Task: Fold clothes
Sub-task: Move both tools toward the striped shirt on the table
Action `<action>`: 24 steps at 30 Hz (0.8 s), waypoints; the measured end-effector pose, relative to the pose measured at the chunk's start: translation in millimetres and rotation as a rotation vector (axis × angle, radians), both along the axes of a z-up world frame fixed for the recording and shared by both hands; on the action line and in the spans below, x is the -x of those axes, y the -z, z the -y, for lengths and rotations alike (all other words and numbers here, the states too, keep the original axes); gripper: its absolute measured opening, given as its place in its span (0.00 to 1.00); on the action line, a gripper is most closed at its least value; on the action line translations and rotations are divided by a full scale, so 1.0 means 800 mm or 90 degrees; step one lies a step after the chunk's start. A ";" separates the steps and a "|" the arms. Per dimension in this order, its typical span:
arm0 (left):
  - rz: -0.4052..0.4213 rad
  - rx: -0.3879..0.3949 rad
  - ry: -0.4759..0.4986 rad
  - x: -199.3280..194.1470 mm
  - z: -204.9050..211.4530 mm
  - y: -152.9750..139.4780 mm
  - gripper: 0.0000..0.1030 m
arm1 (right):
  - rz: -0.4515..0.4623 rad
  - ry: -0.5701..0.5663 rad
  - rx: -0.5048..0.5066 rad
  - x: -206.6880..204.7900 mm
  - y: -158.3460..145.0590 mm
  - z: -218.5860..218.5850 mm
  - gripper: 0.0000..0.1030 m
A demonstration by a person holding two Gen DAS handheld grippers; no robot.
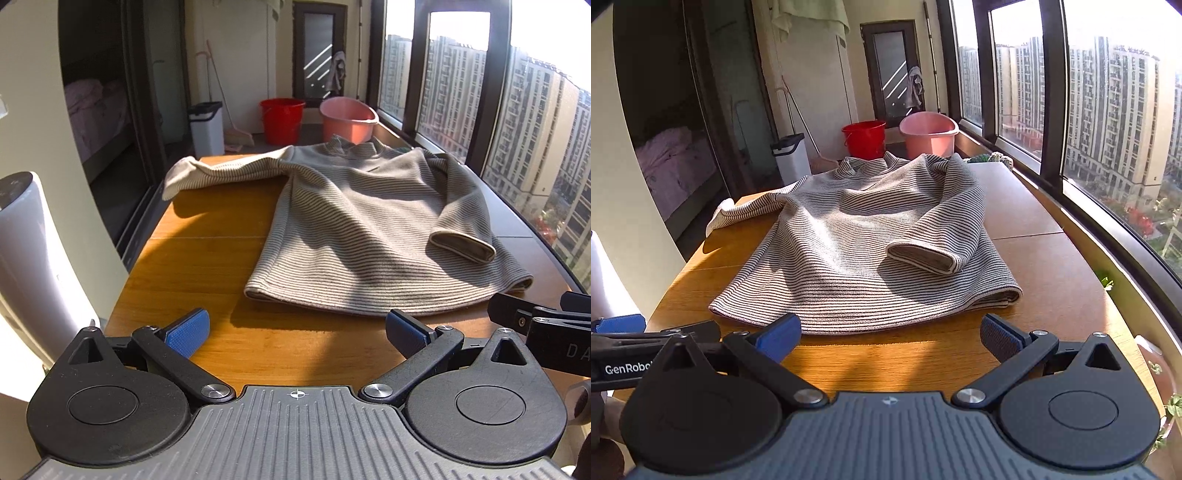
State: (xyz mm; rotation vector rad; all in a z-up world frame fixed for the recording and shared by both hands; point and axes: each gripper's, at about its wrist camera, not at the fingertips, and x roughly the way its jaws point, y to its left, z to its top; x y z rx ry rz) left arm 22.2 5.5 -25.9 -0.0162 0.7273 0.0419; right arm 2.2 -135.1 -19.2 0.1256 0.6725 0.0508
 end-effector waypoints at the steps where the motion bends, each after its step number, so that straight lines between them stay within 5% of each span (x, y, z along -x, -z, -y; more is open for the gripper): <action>1: -0.001 0.000 -0.001 -0.001 -0.001 0.001 1.00 | -0.003 0.000 -0.002 -0.002 0.001 0.000 1.00; 24: -0.013 -0.007 -0.004 -0.008 0.001 0.003 1.00 | -0.031 -0.006 -0.005 -0.013 0.017 0.003 1.00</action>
